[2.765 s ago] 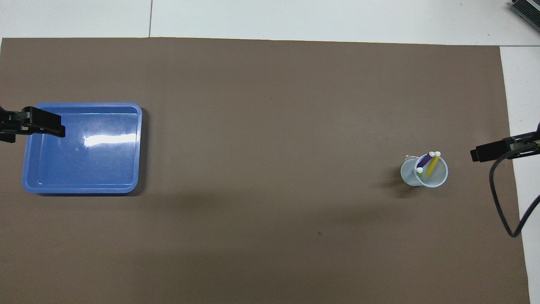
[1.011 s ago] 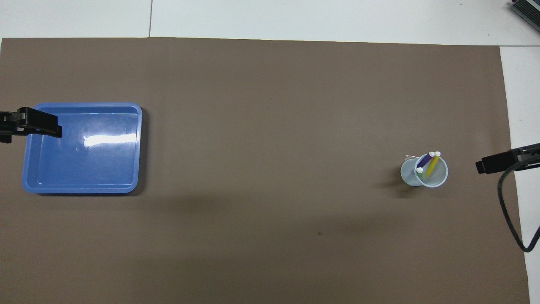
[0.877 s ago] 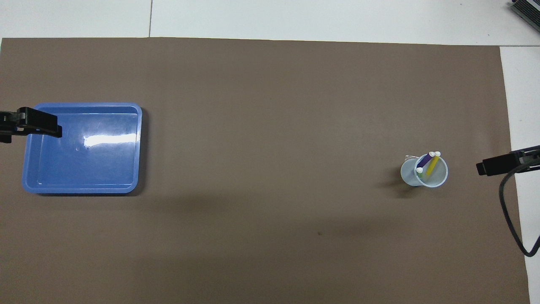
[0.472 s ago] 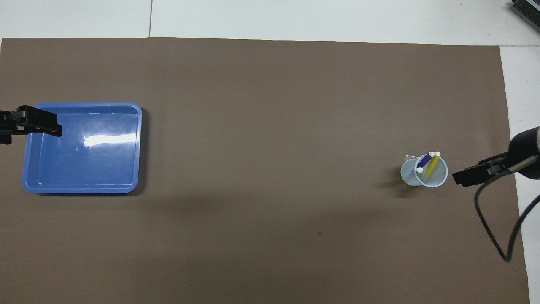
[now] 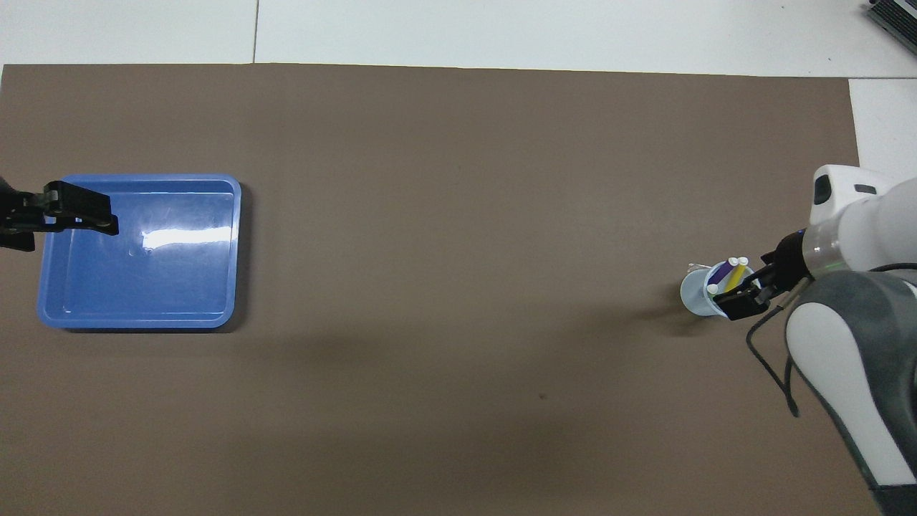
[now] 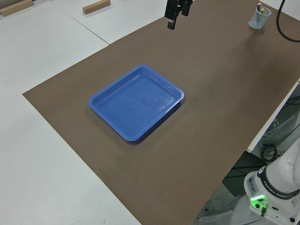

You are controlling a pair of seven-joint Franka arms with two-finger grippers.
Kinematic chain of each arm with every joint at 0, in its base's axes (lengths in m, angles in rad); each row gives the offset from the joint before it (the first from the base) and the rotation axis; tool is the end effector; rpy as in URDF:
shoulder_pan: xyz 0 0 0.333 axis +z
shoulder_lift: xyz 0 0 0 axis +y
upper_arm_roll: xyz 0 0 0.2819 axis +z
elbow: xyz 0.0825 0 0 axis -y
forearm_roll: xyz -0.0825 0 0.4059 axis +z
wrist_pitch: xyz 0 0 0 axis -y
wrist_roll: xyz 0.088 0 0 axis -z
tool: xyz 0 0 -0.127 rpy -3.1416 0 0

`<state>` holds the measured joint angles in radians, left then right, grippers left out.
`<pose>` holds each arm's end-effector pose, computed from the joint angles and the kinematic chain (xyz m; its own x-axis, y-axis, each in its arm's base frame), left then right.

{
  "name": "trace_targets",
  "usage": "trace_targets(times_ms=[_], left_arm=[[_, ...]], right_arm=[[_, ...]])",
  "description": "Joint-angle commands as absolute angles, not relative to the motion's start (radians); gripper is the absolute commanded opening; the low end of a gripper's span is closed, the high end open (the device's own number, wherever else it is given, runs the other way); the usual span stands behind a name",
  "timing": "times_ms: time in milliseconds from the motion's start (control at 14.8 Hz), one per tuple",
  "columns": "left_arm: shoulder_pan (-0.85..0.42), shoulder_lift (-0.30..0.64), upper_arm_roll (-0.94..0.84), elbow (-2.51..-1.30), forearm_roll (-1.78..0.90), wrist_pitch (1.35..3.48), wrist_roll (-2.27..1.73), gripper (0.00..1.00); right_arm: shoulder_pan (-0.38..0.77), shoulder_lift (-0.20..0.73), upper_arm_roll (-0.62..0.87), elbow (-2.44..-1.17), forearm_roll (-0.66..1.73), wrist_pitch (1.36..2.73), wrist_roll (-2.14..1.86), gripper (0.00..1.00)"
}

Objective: Right arm passes pens to left for tray arrangement
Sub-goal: 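Grasp the green pen in the cup with the right gripper while the left gripper advances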

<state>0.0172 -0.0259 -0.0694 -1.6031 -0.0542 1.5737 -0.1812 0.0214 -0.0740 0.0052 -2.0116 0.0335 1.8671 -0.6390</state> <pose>0.5680 -0.0370 0.5697 0.9916 0.1286 -0.0129 0.1291 -0.9903 0.0509 0.5485 0.0178 0.4188 0.7919 0.6095 -0.0382 0.6065 -0.7923 -0.0669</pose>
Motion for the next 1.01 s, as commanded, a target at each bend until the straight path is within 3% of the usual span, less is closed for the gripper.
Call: trace_targets(times_ms=[0, 135, 472, 742, 944], left_arm=[[0.018, -0.093, -0.063, -1.707, -0.142, 1.603, -0.206, 1.0], [0.014, -0.123, -0.063, -1.771, -0.192, 1.629, -0.213, 1.0], [-0.037, -0.222, -0.071, -1.978, -0.289, 1.776, -0.399, 1.0], [-0.038, -0.253, -0.072, -2.034, -0.454, 1.801, -0.579, 1.0], [-0.063, -0.27, -0.074, -2.075, -0.543, 1.879, -0.786, 1.0]], right_arm=[[0.064, -0.031, 0.005, -2.026, 0.035, 1.914, -0.704, 0.96], [0.074, -0.002, 0.005, -2.042, 0.006, 1.951, -0.759, 0.84], [0.034, -0.008, 0.003, -2.091, -0.054, 1.963, -0.899, 0.71], [0.032, -0.014, 0.003, -2.134, -0.055, 2.022, -0.894, 0.56], [0.034, -0.012, 0.003, -2.135, -0.055, 2.023, -0.89, 0.5]])
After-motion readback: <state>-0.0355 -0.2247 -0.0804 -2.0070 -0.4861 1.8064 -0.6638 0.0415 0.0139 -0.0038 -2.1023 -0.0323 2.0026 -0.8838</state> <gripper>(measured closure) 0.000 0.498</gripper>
